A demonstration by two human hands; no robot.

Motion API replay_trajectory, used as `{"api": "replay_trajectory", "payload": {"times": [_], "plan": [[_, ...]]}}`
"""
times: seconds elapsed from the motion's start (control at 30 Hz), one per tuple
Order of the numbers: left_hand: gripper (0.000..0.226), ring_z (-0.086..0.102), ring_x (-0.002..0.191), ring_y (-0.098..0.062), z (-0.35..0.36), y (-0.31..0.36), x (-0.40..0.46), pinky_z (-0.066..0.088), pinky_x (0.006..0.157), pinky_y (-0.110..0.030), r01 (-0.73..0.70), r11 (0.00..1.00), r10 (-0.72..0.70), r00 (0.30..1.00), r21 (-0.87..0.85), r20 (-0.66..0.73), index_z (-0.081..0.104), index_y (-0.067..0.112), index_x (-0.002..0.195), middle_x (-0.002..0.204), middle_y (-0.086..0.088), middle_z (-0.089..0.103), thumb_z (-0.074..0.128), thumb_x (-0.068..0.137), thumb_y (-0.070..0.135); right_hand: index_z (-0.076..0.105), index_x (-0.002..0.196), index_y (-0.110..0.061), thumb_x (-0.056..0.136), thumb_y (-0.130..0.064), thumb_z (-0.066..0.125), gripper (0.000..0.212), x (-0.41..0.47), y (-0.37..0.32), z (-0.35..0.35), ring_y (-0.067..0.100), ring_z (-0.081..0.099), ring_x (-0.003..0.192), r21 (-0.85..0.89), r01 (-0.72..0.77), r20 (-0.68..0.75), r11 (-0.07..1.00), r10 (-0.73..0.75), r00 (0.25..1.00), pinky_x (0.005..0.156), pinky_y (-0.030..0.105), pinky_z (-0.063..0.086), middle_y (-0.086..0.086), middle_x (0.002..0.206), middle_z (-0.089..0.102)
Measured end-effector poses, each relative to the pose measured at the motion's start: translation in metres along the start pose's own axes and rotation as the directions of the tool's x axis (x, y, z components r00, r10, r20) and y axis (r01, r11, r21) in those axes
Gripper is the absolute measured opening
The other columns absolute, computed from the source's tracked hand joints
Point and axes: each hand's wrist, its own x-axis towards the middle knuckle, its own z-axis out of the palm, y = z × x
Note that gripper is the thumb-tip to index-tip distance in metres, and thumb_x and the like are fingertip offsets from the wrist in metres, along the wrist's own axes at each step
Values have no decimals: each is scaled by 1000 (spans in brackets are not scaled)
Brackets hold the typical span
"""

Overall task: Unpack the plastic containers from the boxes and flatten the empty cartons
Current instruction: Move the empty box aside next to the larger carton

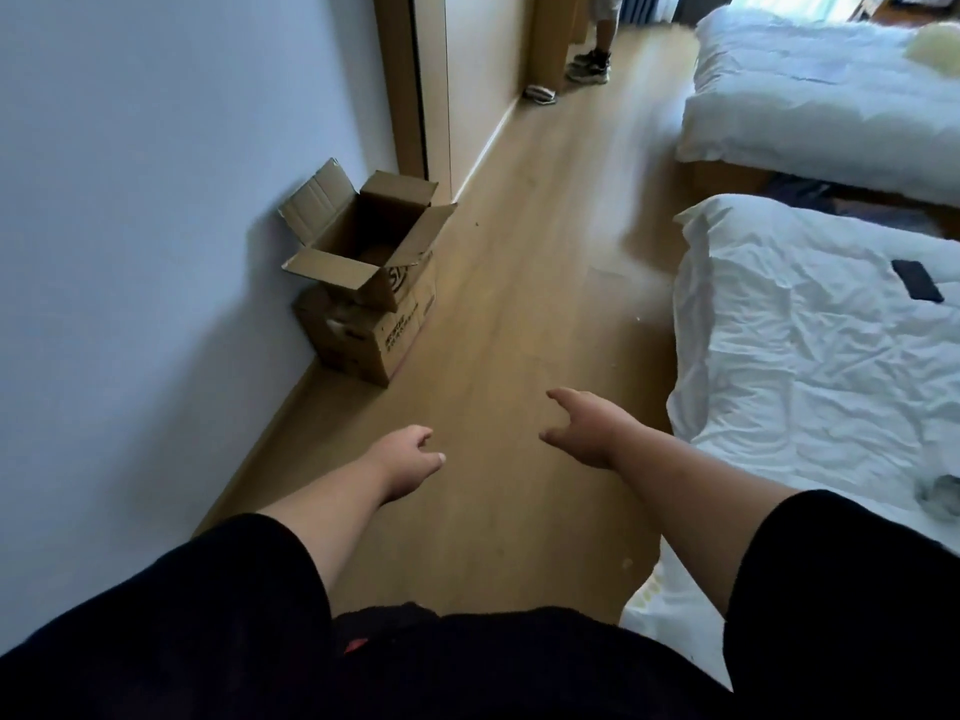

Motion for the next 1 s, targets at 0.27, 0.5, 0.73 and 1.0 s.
{"api": "replay_trajectory", "payload": {"times": [0.27, 0.5, 0.73, 1.0], "plan": [[61, 40, 139, -25, -52, 27, 109, 36, 110, -37, 20, 1000, -20, 1000, 7, -15, 33, 18, 152, 154, -5, 40, 55, 97, 32, 26, 155, -27, 93, -43, 59, 71, 132, -36, -85, 27, 45, 134, -148, 118, -17, 982, -121, 992, 108, 36, 38, 7, 151, 42], [61, 38, 140, -28, -162, 62, 226, 40, 110, -42, 7, 1000, -6, 999, 17, -48, 31, 22, 153, 155, -4, 38, 53, 97, 34, 26, 154, -28, 93, -39, 56, 68, 251, -84, -148, 27, 47, 132, -232, 134, 8, 963, -135, 991, 105, 38, 43, 2, 153, 38], [60, 45, 135, -27, -236, 92, 298, 42, 104, -39, 1, 1000, -2, 997, -14, -74, 32, 23, 152, 152, -3, 43, 53, 97, 36, 26, 153, -30, 93, -36, 54, 66, 336, -118, -204, 26, 46, 132, -290, 167, 22, 942, -168, 986, 102, 41, 46, -1, 152, 40], [63, 43, 137, -27, -266, 91, 364, 40, 109, -39, 137, 988, -143, 986, -74, -88, 31, 19, 153, 153, -6, 41, 55, 96, 35, 24, 154, -30, 95, -33, 55, 66, 445, -132, -229, 26, 49, 131, -331, 296, 138, 896, -264, 955, 101, 40, 47, -1, 154, 37]]}}
